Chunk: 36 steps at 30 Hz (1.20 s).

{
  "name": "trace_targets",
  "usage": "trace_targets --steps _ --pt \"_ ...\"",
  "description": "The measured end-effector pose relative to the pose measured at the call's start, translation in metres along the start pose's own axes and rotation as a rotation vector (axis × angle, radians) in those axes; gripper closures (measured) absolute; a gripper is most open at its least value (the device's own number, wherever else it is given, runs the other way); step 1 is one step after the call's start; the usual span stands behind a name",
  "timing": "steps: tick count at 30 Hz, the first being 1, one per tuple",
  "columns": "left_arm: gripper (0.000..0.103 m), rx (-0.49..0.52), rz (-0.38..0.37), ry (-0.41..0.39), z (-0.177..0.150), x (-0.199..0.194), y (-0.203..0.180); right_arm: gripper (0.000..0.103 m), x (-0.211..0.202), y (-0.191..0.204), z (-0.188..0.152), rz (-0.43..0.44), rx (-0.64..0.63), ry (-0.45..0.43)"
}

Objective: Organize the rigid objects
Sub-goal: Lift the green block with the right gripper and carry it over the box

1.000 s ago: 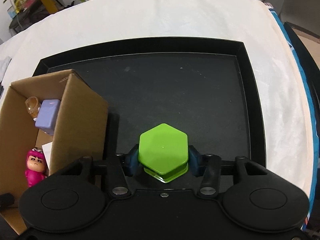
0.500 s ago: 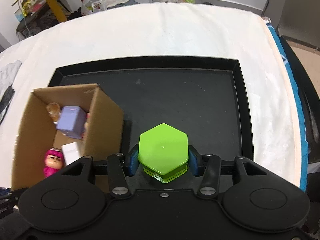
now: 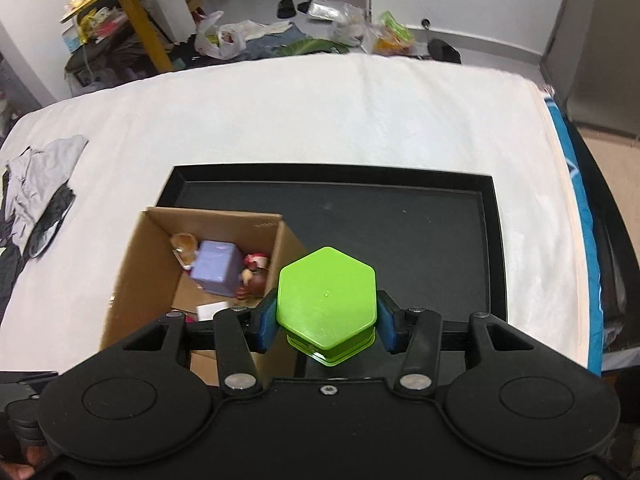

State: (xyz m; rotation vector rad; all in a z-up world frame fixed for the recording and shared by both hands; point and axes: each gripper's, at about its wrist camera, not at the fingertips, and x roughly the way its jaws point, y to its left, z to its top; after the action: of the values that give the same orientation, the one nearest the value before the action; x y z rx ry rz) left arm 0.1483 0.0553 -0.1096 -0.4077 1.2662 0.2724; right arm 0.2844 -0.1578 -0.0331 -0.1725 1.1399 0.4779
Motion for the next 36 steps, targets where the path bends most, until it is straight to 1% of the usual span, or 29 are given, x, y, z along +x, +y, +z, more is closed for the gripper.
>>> trace_targets --steps 5,17,26,36 --pt "0.091 0.000 -0.011 0.000 0.000 0.000 0.002 0.055 -0.006 0.013 0.004 0.004 -0.028 -0.006" --pt "0.091 -0.002 -0.034 0.004 0.002 -0.001 0.008 0.055 -0.003 0.048 0.010 0.017 -0.082 0.003" --pt "0.091 0.003 -0.041 0.000 0.001 -0.001 0.009 0.055 0.009 0.072 0.011 0.025 -0.125 0.018" --pt "0.090 -0.011 -0.053 -0.005 0.000 -0.002 0.012 0.055 0.029 0.088 0.007 0.027 -0.163 0.045"
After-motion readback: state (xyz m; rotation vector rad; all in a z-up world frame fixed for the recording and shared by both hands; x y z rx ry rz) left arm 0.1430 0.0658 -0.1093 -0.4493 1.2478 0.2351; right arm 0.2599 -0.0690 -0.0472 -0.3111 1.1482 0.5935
